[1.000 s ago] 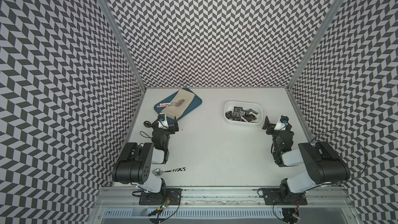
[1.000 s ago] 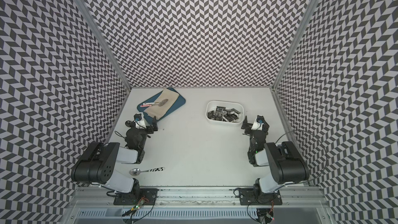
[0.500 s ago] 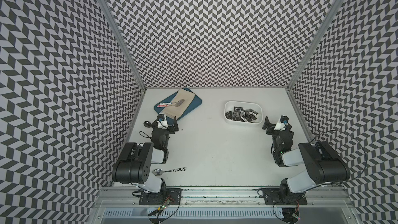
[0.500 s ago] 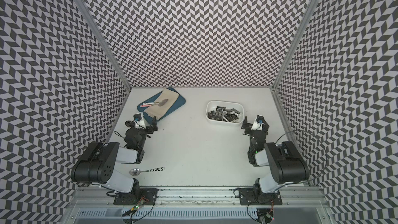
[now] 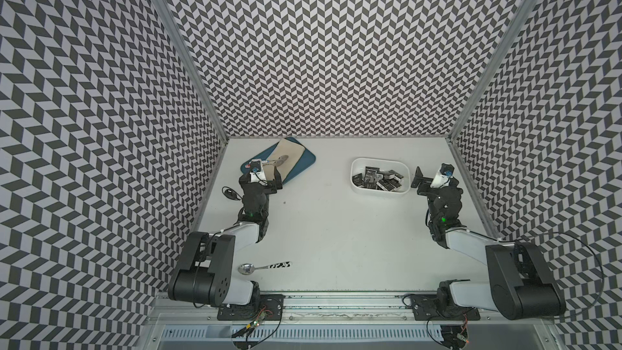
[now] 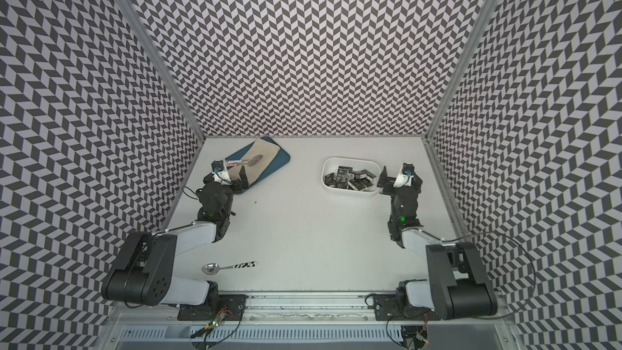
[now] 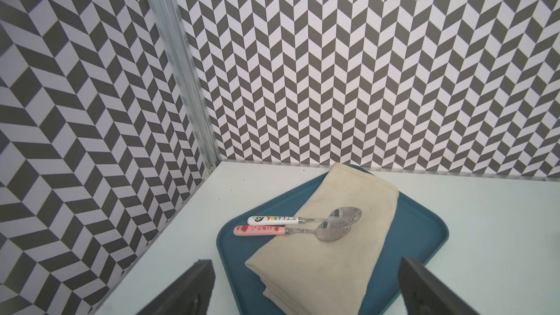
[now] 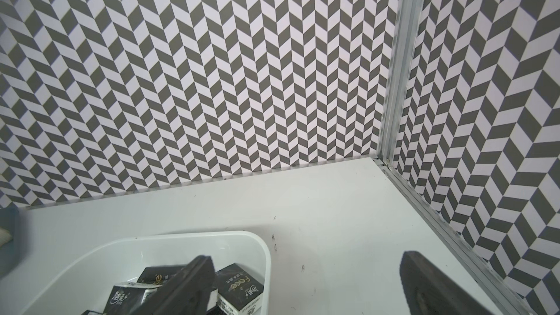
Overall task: Take the pocket tissues out of the storage box
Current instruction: Move the storage box to the center of the board.
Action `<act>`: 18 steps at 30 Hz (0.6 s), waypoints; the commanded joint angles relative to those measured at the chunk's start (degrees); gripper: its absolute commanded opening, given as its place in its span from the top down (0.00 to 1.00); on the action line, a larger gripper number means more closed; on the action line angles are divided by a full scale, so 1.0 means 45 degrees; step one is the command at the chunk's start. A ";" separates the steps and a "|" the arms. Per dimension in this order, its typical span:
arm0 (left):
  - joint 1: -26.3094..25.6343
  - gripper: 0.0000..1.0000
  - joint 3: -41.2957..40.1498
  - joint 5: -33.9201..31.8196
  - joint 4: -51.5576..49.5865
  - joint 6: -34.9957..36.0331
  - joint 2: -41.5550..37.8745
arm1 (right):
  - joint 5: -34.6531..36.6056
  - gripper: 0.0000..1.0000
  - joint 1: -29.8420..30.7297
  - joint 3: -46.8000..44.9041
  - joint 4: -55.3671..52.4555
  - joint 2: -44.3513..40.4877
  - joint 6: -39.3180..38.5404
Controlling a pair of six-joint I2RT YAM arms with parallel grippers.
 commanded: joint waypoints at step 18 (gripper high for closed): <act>-0.5266 0.01 0.6864 -0.2576 -1.2399 -0.4476 -0.0241 | -0.0716 0.01 0.2362 0.8033 -1.1023 0.3448 0.1247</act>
